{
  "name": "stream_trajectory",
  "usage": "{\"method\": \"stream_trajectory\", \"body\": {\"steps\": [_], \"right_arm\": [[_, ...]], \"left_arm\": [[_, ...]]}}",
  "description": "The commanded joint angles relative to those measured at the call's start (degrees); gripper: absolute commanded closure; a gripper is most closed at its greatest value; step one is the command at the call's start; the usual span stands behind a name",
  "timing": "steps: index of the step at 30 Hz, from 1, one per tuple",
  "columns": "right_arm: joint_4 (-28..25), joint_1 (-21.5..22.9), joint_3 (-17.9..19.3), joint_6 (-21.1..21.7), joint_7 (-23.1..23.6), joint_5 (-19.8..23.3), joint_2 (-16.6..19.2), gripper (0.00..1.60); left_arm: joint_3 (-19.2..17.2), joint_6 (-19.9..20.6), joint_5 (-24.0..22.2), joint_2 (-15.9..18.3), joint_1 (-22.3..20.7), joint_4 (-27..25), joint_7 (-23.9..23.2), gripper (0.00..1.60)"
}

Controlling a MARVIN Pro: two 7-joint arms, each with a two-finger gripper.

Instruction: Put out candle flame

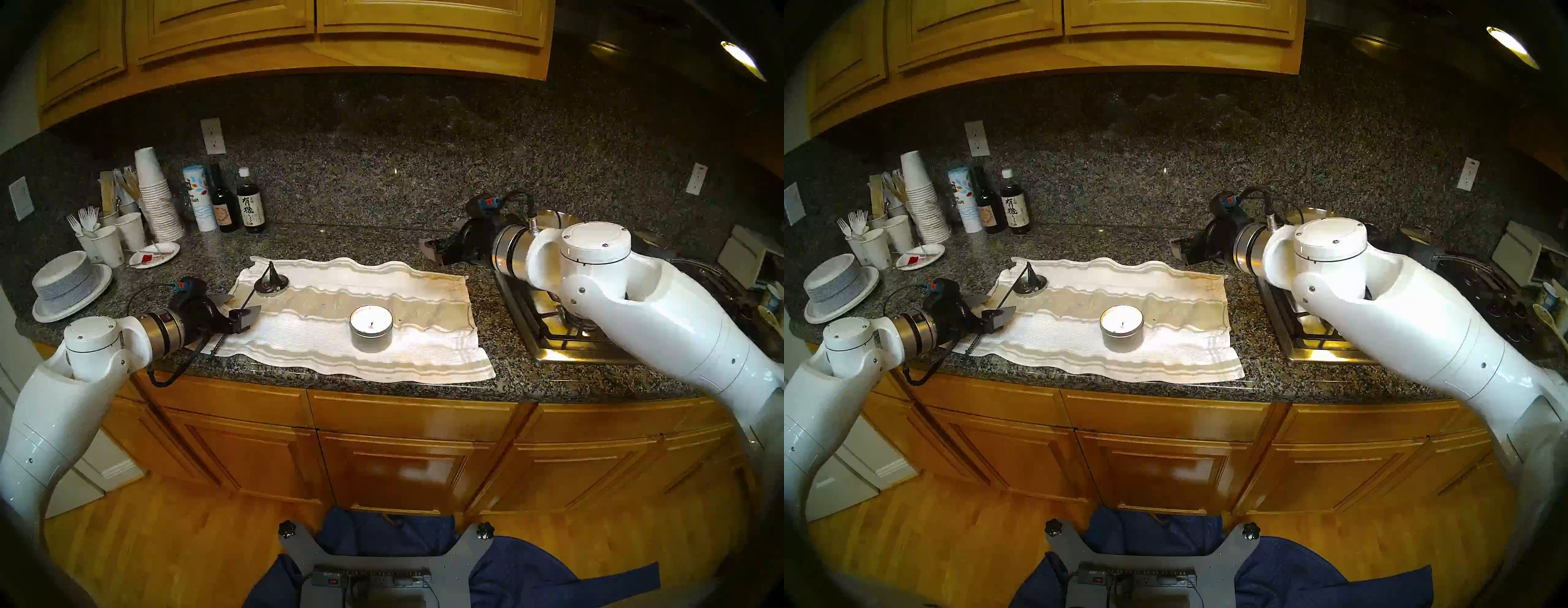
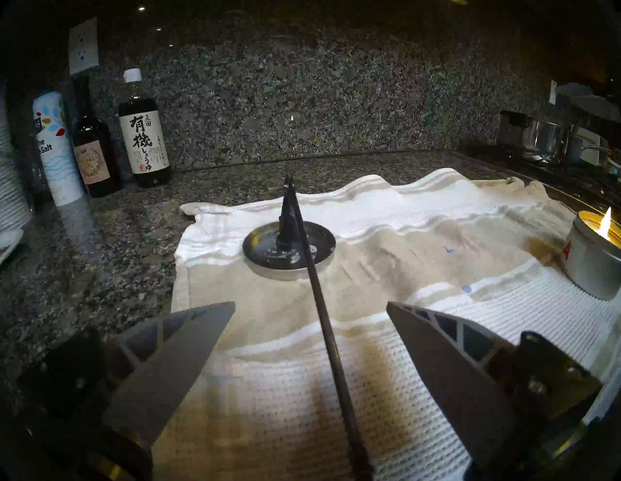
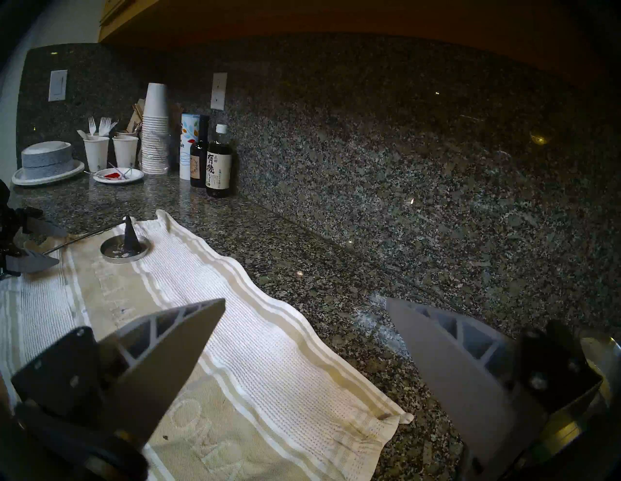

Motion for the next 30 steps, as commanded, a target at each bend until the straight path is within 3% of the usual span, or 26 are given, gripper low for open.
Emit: {"method": "stream_trajectory", "body": {"steps": [1,5,11,15,17,18,19,23,26,30], "right_arm": [[-0.3,1.7,1.6,-0.5,0.0,0.1,-0.1,0.00],[-0.3,1.7,1.6,-0.5,0.0,0.1,-0.1,0.00],[-0.3,1.7,1.6,-0.5,0.0,0.1,-0.1,0.00],[-0.3,1.7,1.6,-0.5,0.0,0.1,-0.1,0.00],[-0.3,1.7,1.6,-0.5,0.0,0.1,-0.1,0.00],[-0.3,1.7,1.6,-0.5,0.0,0.1,-0.1,0.00],[-0.3,1.7,1.6,-0.5,0.0,0.1,-0.1,0.00],[-0.3,1.7,1.6,-0.5,0.0,0.1,-0.1,0.00],[-0.3,1.7,1.6,-0.5,0.0,0.1,-0.1,0.00],[-0.3,1.7,1.6,-0.5,0.0,0.1,-0.1,0.00]], "left_arm": [[-0.7,-0.9,-0.3,-0.2,-3.4,-1.1,0.3,0.12],[-0.3,-0.6,-0.3,-0.2,-3.6,-1.0,0.4,0.35],[0.2,-0.6,0.2,-0.1,-3.7,-0.8,0.8,0.35],[0.7,-0.4,0.4,0.3,-4.0,-0.5,0.7,0.22],[1.0,-0.5,0.5,0.4,-4.2,-0.3,0.7,0.26],[1.2,-0.5,0.6,0.4,-4.2,-0.1,0.7,0.31],[1.3,-0.5,0.6,0.4,-4.2,0.0,0.7,0.62],[1.7,-0.5,0.8,0.5,-4.4,0.2,0.7,0.65],[1.8,-0.5,0.9,0.5,-4.5,0.3,0.7,0.80],[1.9,-0.6,0.9,0.5,-4.5,0.5,0.5,0.82]]}}
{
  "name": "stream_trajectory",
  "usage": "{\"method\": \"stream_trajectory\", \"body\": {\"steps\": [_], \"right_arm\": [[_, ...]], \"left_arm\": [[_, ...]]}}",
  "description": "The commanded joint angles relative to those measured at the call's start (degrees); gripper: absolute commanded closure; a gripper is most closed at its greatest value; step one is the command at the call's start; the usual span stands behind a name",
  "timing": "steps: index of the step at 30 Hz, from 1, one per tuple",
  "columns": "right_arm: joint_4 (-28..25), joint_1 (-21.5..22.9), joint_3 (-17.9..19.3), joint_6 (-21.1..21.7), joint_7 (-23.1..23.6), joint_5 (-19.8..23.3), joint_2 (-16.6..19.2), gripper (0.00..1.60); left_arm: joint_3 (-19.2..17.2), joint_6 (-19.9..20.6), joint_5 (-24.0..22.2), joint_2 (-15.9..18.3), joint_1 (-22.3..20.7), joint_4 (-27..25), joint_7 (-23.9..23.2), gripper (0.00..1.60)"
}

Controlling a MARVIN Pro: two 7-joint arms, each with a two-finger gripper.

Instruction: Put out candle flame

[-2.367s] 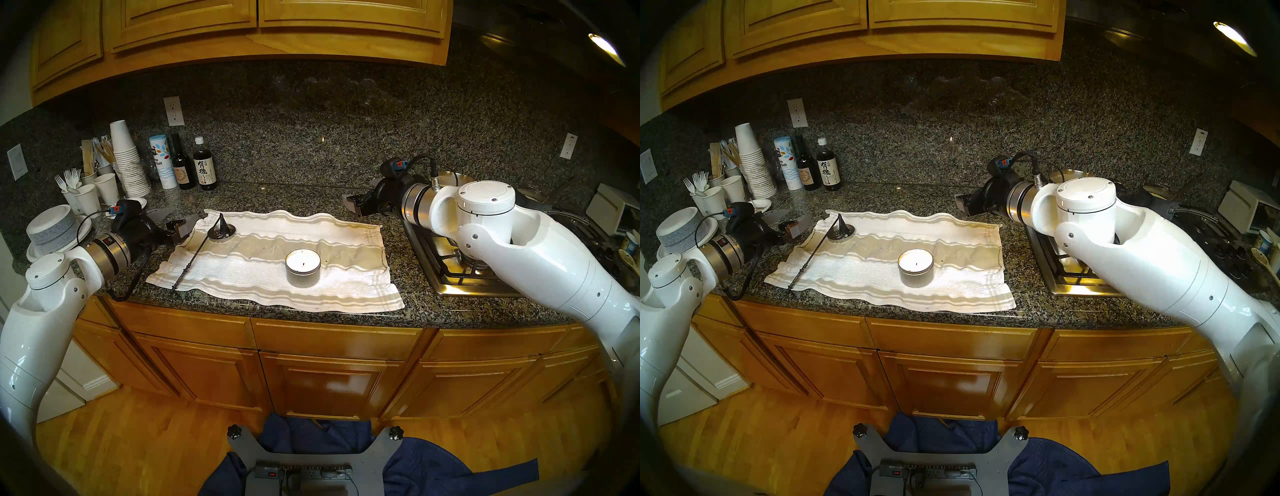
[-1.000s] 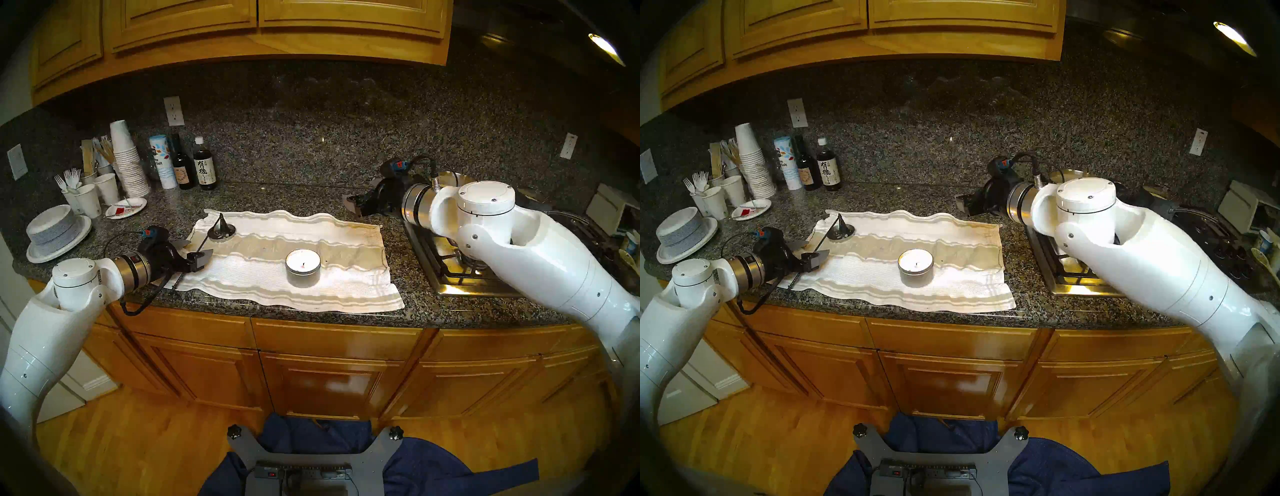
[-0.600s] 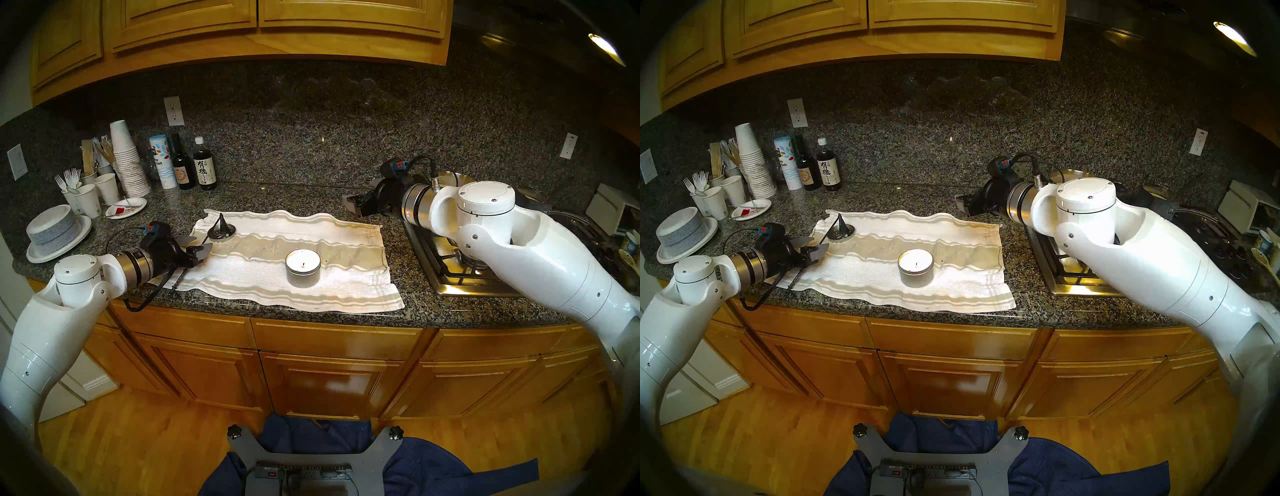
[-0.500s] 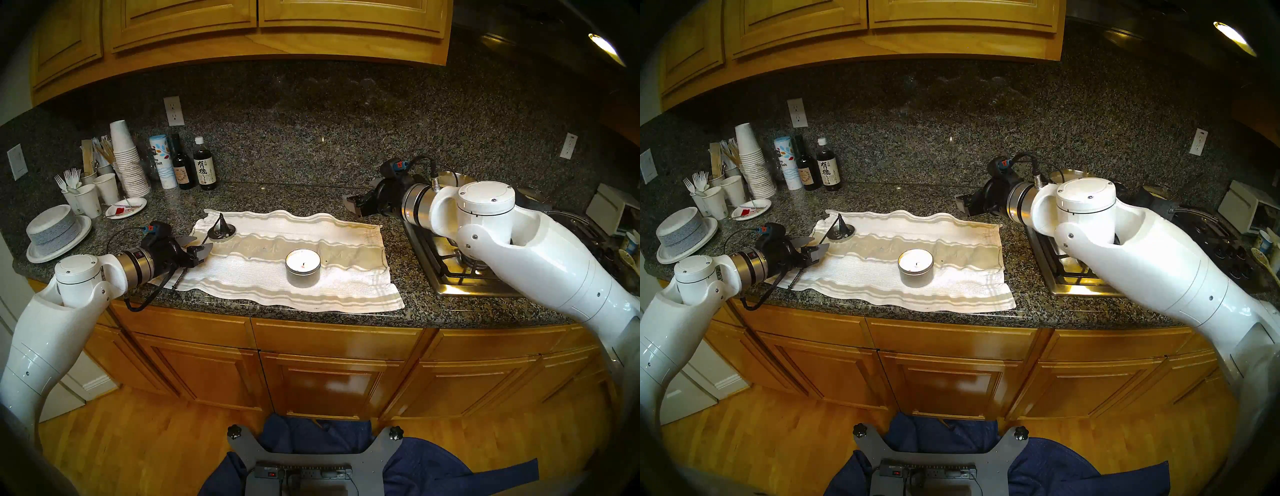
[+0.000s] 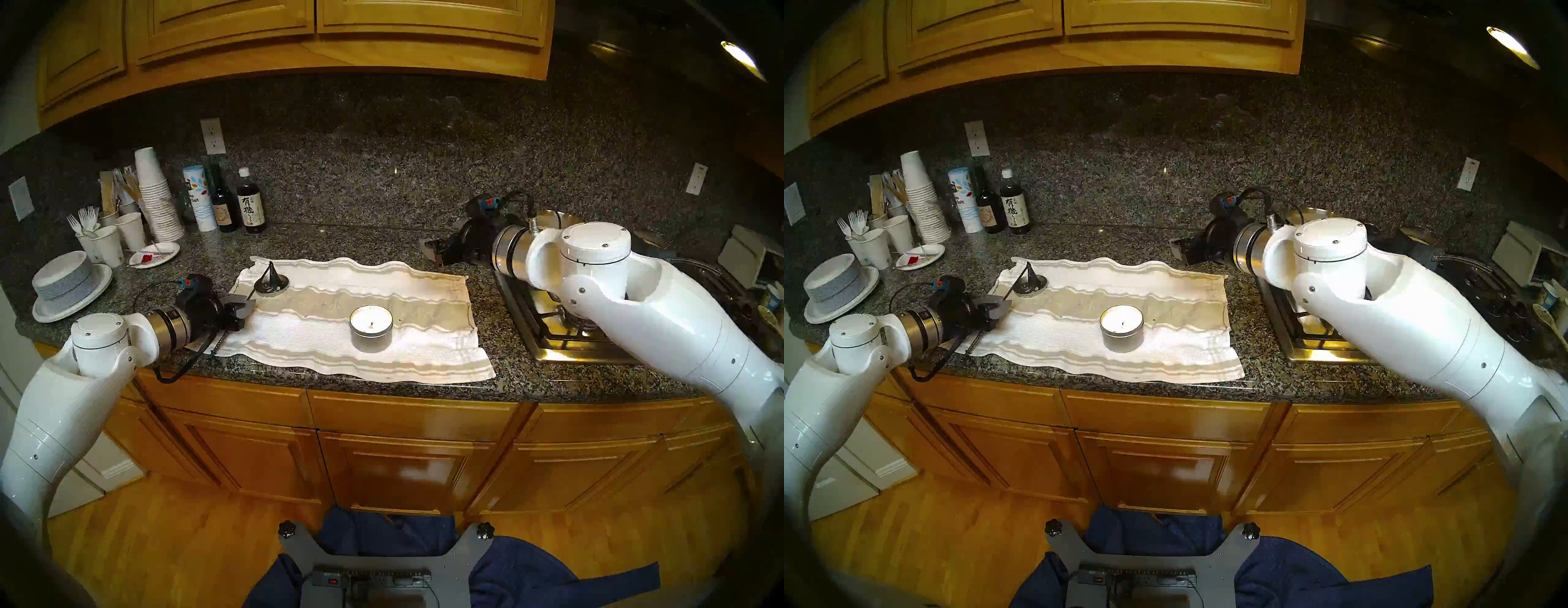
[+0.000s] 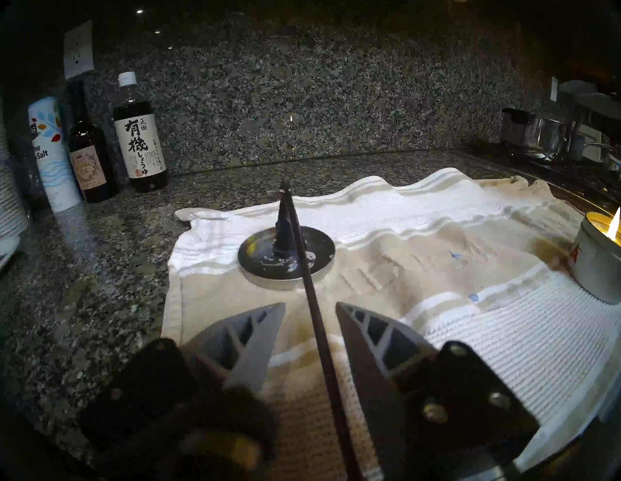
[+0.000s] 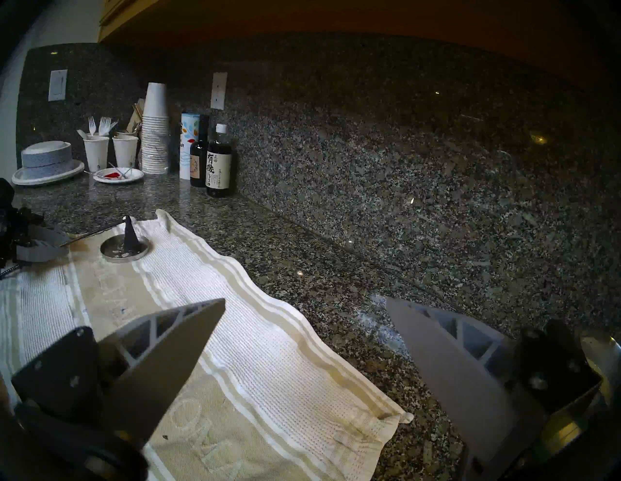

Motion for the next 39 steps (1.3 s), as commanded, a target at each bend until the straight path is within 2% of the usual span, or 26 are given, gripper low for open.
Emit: {"method": "stream_trajectory", "body": {"steps": [1,9,10,11,13,22,28,33,39], "right_arm": [[-0.3,1.7,1.7,-0.5,0.0,0.1,-0.1,0.00],[-0.3,1.7,1.6,-0.5,0.0,0.1,-0.1,0.00],[-0.3,1.7,1.6,-0.5,0.0,0.1,-0.1,0.00],[-0.3,1.7,1.6,-0.5,0.0,0.1,-0.1,0.00],[-0.3,1.7,1.6,-0.5,0.0,0.1,-0.1,0.00],[-0.3,1.7,1.6,-0.5,0.0,0.1,-0.1,0.00],[-0.3,1.7,1.6,-0.5,-0.1,0.1,-0.1,0.00],[-0.3,1.7,1.6,-0.5,-0.1,0.1,-0.1,0.00],[-0.3,1.7,1.5,-0.5,-0.1,0.0,-0.1,0.00]], "left_arm": [[-0.9,-0.6,-0.2,0.5,-2.2,-0.5,-0.6,0.82],[-1.4,-0.7,-0.3,0.5,-2.0,-1.1,-0.6,1.02],[-1.4,-0.8,-0.3,0.6,-1.9,-1.2,-0.6,1.08],[-1.6,-0.7,-0.3,0.7,-1.9,-1.4,-0.6,1.37],[-1.6,-0.7,-0.3,0.7,-1.9,-1.5,-0.5,1.56],[-1.5,-0.5,-0.9,0.2,-2.4,-1.7,-0.3,1.60],[-1.9,-1.8,-1.7,-0.6,-3.6,-1.1,-0.4,1.60],[-3.7,-3.3,-3.0,-0.2,-3.8,-1.7,-2.5,1.60],[-7.8,-4.3,-6.4,0.4,-2.8,-2.1,-7.1,1.60]]}}
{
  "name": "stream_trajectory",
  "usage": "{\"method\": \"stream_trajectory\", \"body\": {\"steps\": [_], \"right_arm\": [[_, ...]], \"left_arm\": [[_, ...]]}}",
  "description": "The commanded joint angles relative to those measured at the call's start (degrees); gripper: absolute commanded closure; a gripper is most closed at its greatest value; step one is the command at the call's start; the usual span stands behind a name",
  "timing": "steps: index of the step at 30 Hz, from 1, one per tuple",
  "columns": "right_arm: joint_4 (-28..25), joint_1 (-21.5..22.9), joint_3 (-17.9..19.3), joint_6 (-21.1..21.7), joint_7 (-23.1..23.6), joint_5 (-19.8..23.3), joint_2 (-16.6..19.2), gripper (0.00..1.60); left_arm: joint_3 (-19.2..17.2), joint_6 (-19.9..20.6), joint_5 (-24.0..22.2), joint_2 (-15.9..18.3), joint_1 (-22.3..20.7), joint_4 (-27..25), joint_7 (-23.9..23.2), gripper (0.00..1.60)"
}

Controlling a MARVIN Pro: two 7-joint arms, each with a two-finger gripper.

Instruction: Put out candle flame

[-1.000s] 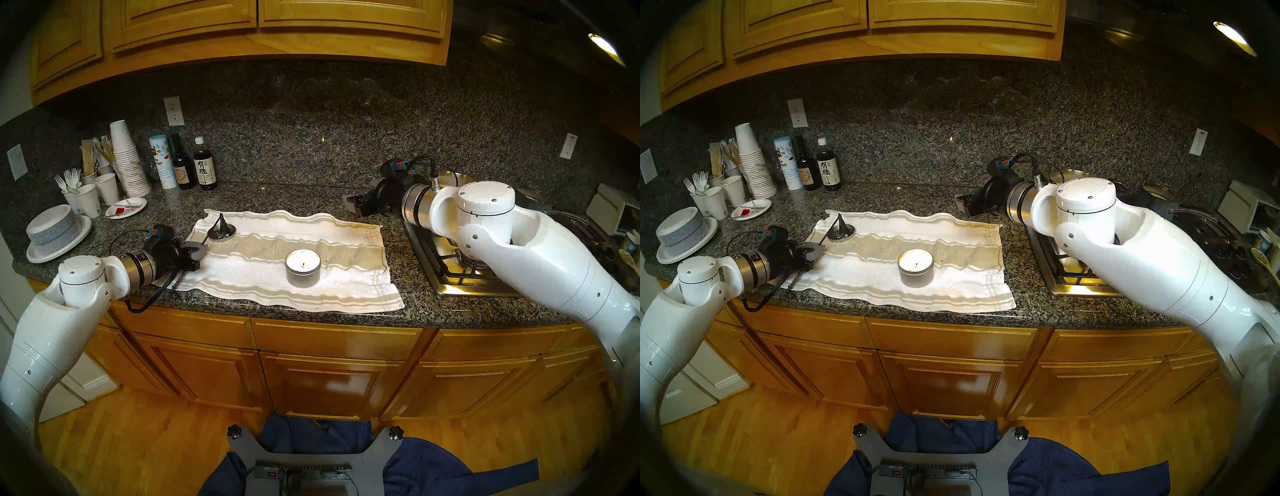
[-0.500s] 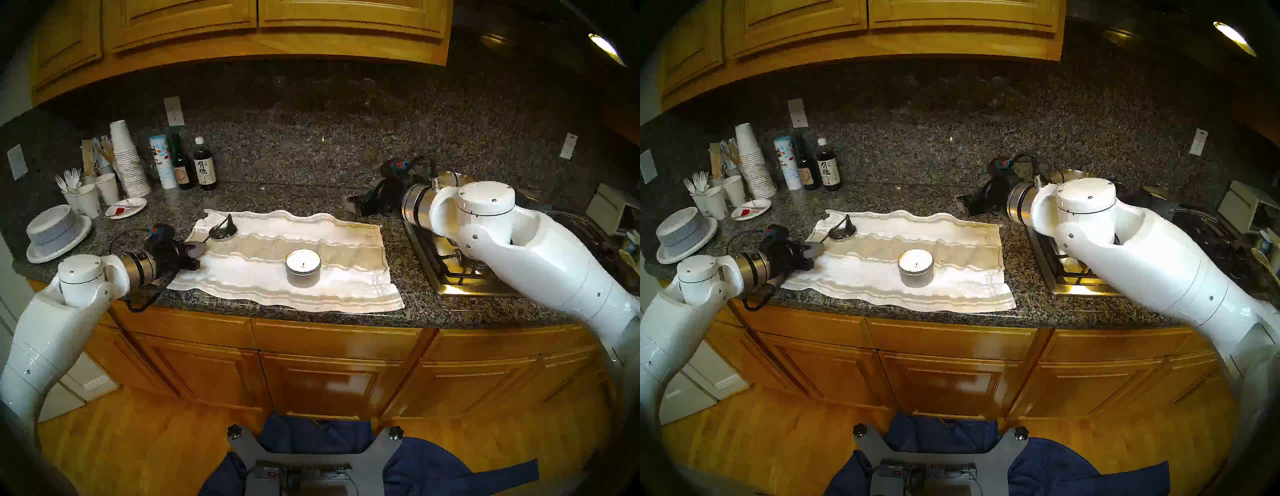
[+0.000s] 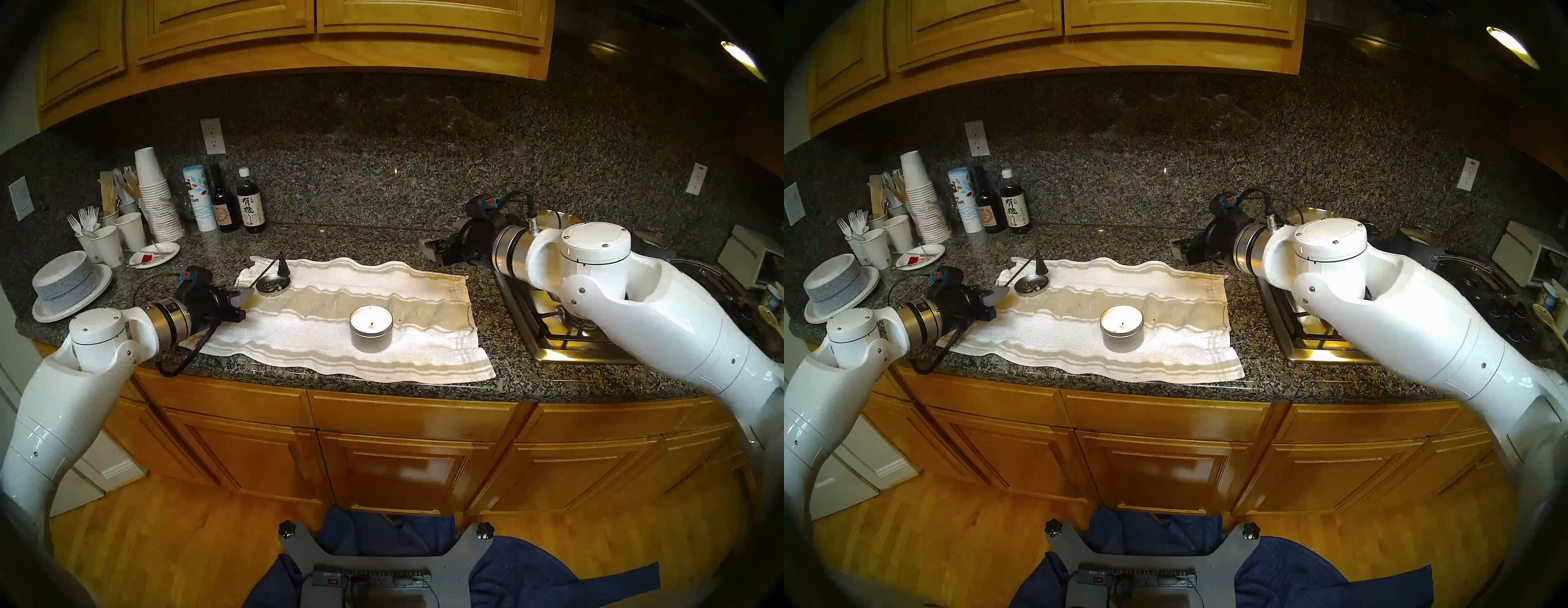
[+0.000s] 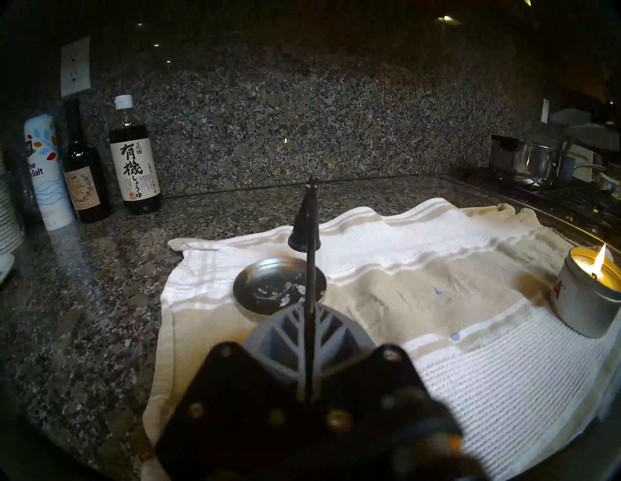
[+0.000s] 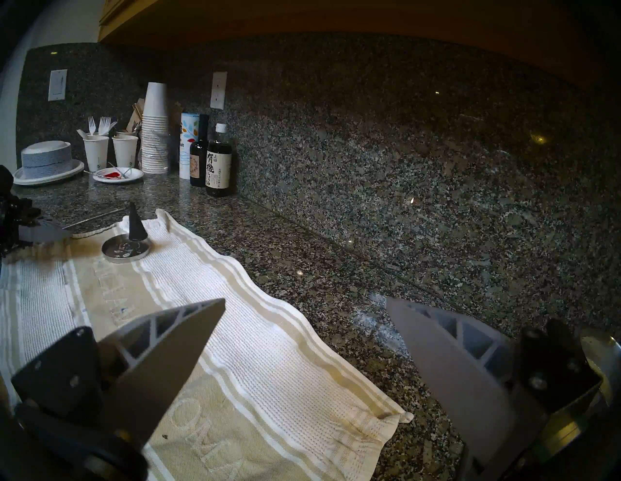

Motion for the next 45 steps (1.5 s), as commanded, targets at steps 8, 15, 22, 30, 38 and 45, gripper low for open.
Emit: {"method": "stream_trajectory", "body": {"steps": [8,15,22,30,38,45], "right_arm": [[-0.3,1.8,1.6,-0.5,-0.1,0.1,-0.1,0.00],[-0.3,1.8,1.6,-0.5,0.0,0.1,-0.1,0.00],[-0.3,1.8,1.7,-0.5,0.0,0.1,-0.1,0.00],[-0.3,1.8,1.6,-0.5,0.0,0.1,-0.1,0.00],[-0.3,1.8,1.6,-0.5,0.0,0.1,-0.1,0.00],[-0.3,1.8,1.7,-0.5,0.0,0.1,-0.1,0.00]], "left_arm": [[-8.5,-3.5,-7.5,2.6,-0.9,-1.0,-13.3,1.60],[-7.6,-3.6,-8.7,2.7,-1.3,-1.2,-19.8,1.60],[-5.0,-4.0,-7.9,2.4,-3.2,-0.2,-21.9,1.60],[-1.8,-4.2,-7.1,2.1,-3.6,-2.1,-23.1,1.60],[0.3,-5.1,-5.9,2.2,-2.9,-3.4,-23.9,1.60],[0.1,-4.6,-6.3,2.7,-1.0,-5.4,-25.3,1.60]]}}
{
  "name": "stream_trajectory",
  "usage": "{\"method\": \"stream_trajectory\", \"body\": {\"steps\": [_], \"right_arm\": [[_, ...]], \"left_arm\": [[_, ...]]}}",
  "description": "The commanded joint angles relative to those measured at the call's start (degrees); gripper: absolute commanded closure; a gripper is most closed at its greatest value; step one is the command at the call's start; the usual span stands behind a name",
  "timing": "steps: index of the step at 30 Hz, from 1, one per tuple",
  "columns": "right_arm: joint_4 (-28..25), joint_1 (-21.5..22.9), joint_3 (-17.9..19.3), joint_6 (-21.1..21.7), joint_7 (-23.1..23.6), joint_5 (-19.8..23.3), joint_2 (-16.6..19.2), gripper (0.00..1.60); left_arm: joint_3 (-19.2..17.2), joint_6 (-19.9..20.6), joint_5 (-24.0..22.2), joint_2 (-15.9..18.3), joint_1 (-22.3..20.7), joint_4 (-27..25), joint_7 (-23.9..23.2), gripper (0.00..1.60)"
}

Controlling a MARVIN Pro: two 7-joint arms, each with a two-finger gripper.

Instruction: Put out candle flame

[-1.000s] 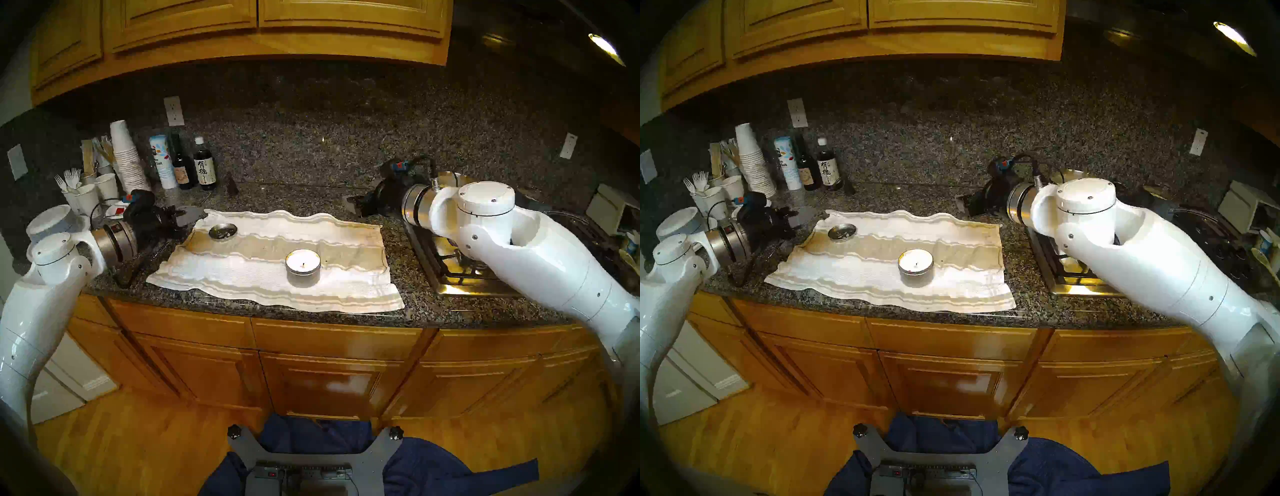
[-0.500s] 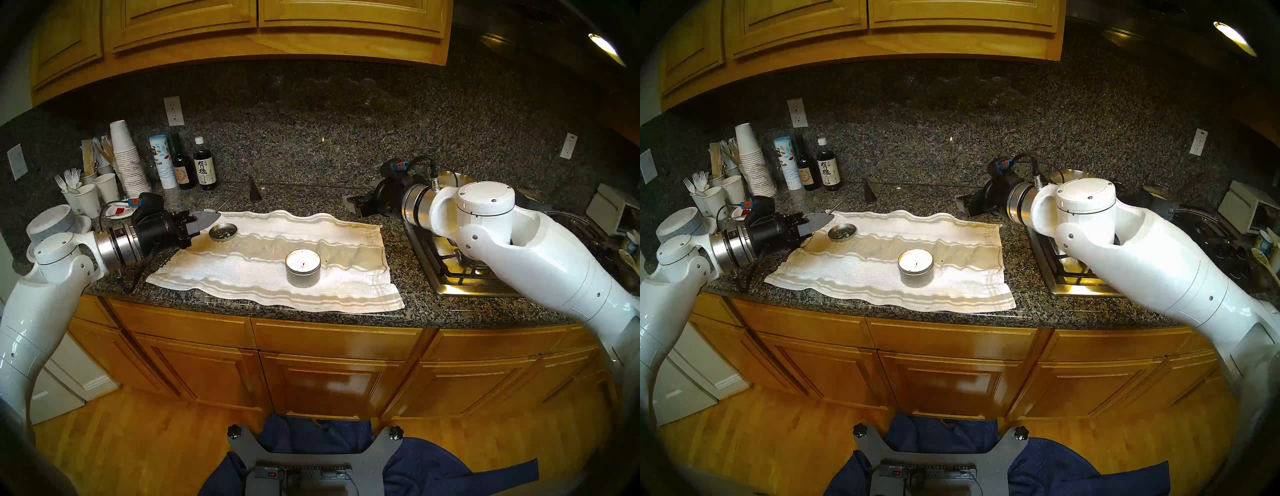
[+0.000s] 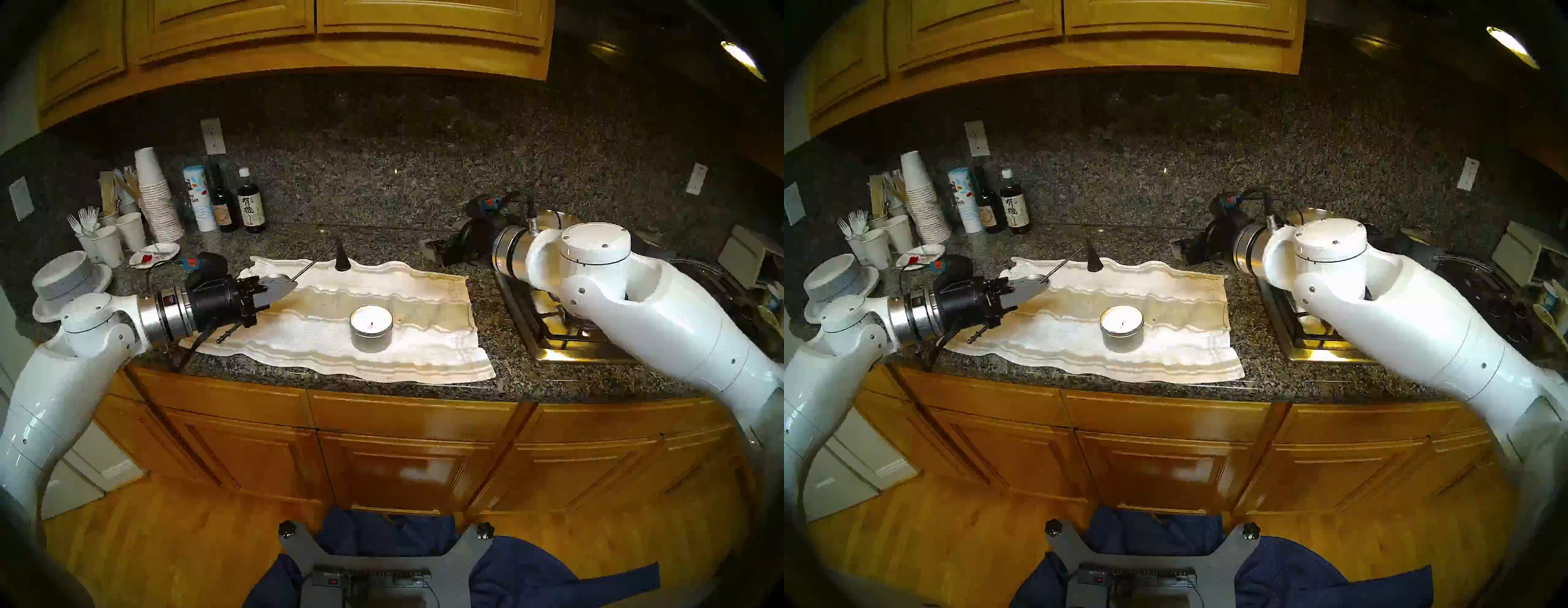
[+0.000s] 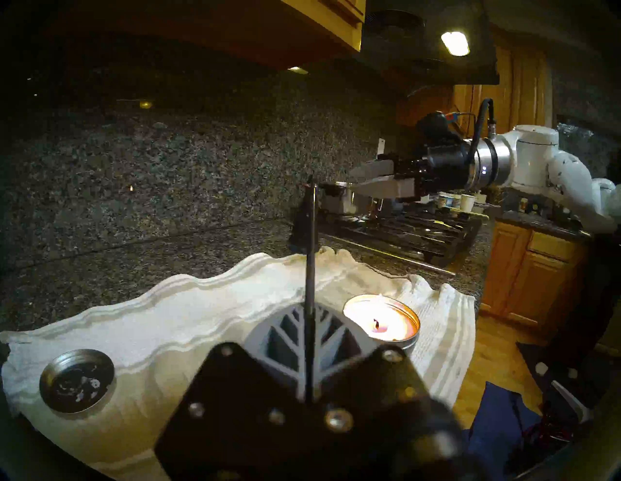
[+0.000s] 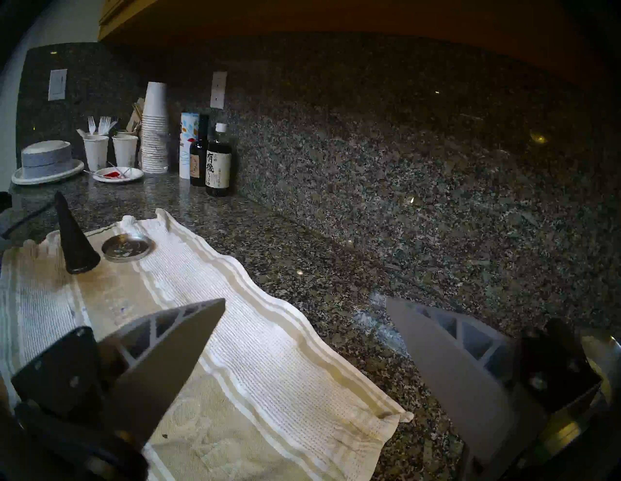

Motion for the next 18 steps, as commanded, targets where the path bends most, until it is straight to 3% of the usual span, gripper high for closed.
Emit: {"method": "stream_trajectory", "body": {"steps": [1,18], "right_arm": [[-0.3,1.8,1.7,-0.5,0.0,0.1,-0.1,0.00],[-0.3,1.8,1.7,-0.5,0.0,0.1,-0.1,0.00]], "left_arm": [[-1.6,-0.5,-0.9,0.5,0.3,-2.7,-1.4,1.60],[-1.9,-0.5,-1.4,1.0,2.7,-3.8,-4.7,1.60]]}}
